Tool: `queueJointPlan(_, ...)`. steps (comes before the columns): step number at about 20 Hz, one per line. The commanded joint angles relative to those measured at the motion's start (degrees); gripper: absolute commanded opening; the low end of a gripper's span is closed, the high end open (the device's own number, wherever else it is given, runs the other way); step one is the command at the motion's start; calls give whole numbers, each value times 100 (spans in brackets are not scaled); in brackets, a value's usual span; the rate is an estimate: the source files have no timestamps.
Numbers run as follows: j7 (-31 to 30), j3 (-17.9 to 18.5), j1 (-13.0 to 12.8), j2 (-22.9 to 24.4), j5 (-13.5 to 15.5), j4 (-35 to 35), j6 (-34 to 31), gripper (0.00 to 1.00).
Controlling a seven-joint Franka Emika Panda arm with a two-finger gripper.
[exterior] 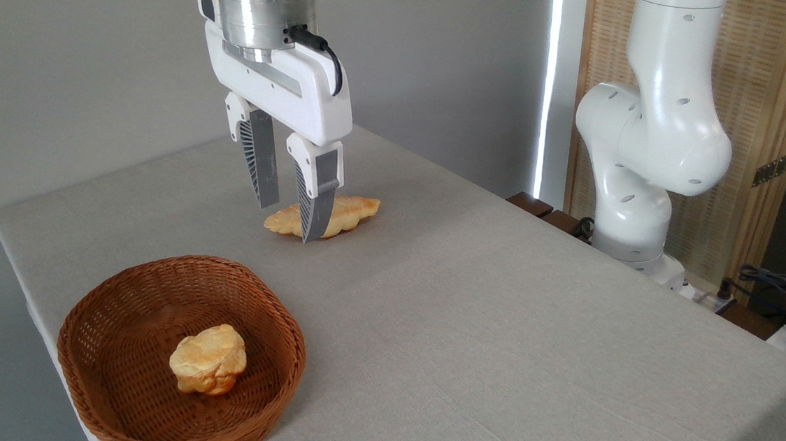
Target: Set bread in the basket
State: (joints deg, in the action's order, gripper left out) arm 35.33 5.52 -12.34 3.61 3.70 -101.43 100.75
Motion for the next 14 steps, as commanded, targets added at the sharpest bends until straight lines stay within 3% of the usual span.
queueJointPlan(1,-70,19,-23,-44,-45,115,-177,100)
queueJointPlan(14,-9,-15,-67,79,-45,-175,-74,100)
